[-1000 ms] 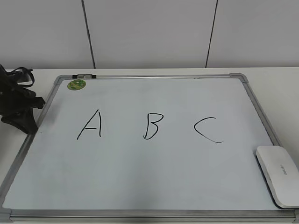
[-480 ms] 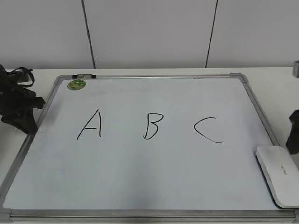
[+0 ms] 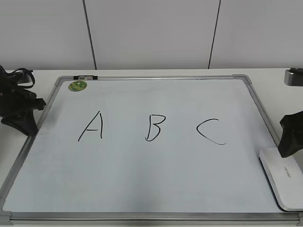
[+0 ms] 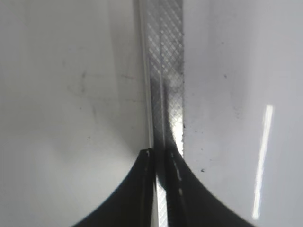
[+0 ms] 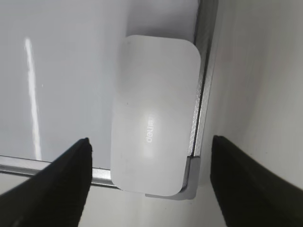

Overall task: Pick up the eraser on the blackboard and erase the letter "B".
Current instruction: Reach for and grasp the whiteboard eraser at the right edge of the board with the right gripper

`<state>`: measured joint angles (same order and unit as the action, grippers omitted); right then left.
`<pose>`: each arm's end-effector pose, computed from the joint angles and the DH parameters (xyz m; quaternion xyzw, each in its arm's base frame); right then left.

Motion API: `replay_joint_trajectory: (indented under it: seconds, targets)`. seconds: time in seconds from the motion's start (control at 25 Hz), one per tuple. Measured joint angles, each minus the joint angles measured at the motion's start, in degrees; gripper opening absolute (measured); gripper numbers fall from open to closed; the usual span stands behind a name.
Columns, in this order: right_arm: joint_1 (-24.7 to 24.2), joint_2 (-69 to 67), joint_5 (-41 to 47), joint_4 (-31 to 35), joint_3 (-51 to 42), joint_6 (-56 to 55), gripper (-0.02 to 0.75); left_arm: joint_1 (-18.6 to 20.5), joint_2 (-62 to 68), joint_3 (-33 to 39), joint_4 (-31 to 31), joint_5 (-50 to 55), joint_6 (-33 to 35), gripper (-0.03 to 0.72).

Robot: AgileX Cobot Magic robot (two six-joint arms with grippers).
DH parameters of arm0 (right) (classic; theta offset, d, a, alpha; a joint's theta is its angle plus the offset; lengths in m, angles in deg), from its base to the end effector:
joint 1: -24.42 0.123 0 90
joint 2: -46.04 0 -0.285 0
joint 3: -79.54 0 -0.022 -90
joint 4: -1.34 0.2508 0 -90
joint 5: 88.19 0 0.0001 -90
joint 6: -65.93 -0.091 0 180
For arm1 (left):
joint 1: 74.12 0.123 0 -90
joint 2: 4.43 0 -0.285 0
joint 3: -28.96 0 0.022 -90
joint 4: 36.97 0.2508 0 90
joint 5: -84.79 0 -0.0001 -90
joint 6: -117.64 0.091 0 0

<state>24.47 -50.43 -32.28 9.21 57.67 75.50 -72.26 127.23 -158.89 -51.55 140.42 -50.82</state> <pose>0.2726 0.0106 0.2166 -0.0481 0.9959 0.0543 0.0547 0.4126 -0.0055 0.1257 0.0128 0.9944 -0.1038 0.0171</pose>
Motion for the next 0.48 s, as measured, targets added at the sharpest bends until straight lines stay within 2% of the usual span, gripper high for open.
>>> replay_joint_trajectory:
  seconds: [0.16,0.36,0.48]
  targets:
    - [0.5,0.0,0.0,-0.3,0.0,-0.8,0.597,0.0,0.0,0.0,0.0,0.0,0.0,0.016]
    - [5.8,2.5,-2.7,-4.9,-2.9,-6.6,0.597,0.0,0.0,0.0,0.0,0.0,0.0,0.015]
    - [7.2,2.8,-3.9,-7.1,-3.8,-11.1,0.597,0.0,0.0,0.0,0.0,0.0,0.0,0.015]
